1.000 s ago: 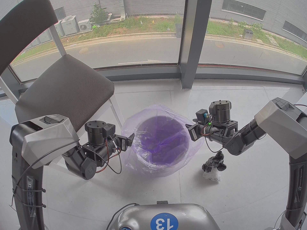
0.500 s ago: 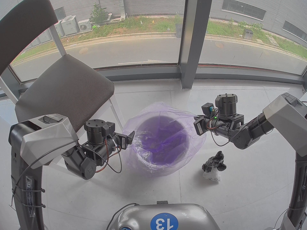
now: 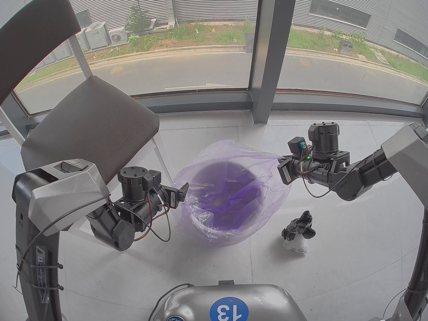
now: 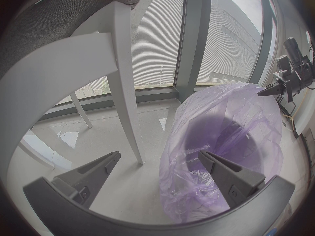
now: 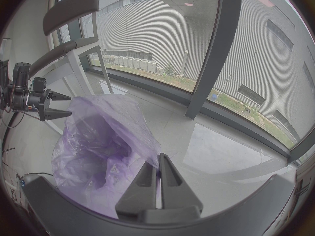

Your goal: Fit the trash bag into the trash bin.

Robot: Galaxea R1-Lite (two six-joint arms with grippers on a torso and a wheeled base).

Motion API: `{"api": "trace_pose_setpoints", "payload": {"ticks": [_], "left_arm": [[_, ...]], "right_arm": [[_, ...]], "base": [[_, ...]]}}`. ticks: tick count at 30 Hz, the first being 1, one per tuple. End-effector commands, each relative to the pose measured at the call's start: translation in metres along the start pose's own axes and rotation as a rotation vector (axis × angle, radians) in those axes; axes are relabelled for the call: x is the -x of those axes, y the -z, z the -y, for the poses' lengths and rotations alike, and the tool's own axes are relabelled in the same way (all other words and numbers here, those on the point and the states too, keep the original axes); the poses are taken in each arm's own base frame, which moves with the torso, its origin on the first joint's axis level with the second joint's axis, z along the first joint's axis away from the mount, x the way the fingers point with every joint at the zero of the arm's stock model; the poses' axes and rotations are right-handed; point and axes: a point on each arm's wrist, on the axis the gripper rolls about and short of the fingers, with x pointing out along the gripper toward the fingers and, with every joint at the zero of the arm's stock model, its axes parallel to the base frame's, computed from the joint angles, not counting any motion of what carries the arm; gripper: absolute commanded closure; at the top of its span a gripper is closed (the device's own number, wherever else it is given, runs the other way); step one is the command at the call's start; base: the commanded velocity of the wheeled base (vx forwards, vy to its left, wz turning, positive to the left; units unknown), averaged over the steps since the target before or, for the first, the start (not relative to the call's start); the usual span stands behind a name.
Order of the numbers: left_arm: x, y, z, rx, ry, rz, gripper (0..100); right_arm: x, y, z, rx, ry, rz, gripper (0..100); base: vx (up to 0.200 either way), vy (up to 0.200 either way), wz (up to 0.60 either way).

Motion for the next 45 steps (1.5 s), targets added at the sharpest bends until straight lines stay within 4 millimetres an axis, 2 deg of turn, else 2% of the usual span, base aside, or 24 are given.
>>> {"api": "trace_pose_setpoints", "payload": {"ticks": [1,6,11,12,19,24,27,31,37,39,40,43,45], "left_arm": [[0.000,0.000,0.000,0.000,0.000,0.000,0],[0.000,-0.001,0.001,0.000,0.001,0.003,0],[0.000,-0.001,0.001,-0.001,0.000,0.014,0],[0.000,-0.002,-0.001,-0.006,-0.003,0.017,0],[-0.003,-0.004,-0.002,-0.002,-0.009,0.044,0],[-0.003,-0.005,-0.002,-0.002,-0.009,0.051,0],[-0.003,-0.006,-0.002,-0.001,-0.010,0.065,0],[-0.004,-0.006,-0.003,-0.004,-0.017,0.074,0],[-0.006,-0.008,-0.004,-0.001,-0.020,0.084,0],[-0.006,-0.008,-0.003,-0.001,-0.020,0.083,0],[-0.006,-0.007,-0.003,-0.002,-0.019,0.083,0],[-0.006,-0.008,-0.003,-0.001,-0.019,0.087,0],[-0.007,-0.008,-0.003,0.000,-0.021,0.098,0]], "right_arm": [[0.007,0.001,0.000,0.016,-0.004,-0.015,100],[0.009,0.017,-0.006,0.055,-0.026,-0.067,100],[0.004,0.020,-0.009,0.062,-0.033,-0.075,100],[-0.006,0.023,-0.012,0.063,-0.033,-0.070,100],[-0.044,0.025,-0.015,0.051,0.022,-0.036,100],[-0.061,0.036,-0.021,0.041,0.019,-0.037,100],[-0.067,0.037,-0.025,0.023,0.017,-0.021,100],[-0.088,0.036,-0.029,-0.064,0.032,0.044,100],[-0.090,0.035,-0.026,-0.102,0.044,0.052,100],[-0.086,0.029,-0.024,-0.100,0.047,0.064,100],[-0.083,0.026,-0.024,-0.097,0.046,0.066,0],[-0.080,0.023,-0.024,-0.097,0.045,0.071,0],[-0.070,0.018,-0.022,-0.095,0.047,0.079,0]], "base": [[0.000,0.000,0.00],[0.000,0.000,0.00],[0.000,0.000,0.00],[0.000,0.000,0.00],[0.000,0.000,0.00],[0.000,0.000,0.00],[0.000,0.000,0.00],[0.000,0.000,0.00],[0.000,0.000,0.00],[0.000,0.000,0.00],[0.000,0.000,0.00],[0.000,0.000,0.00],[0.000,0.000,0.00]]}}
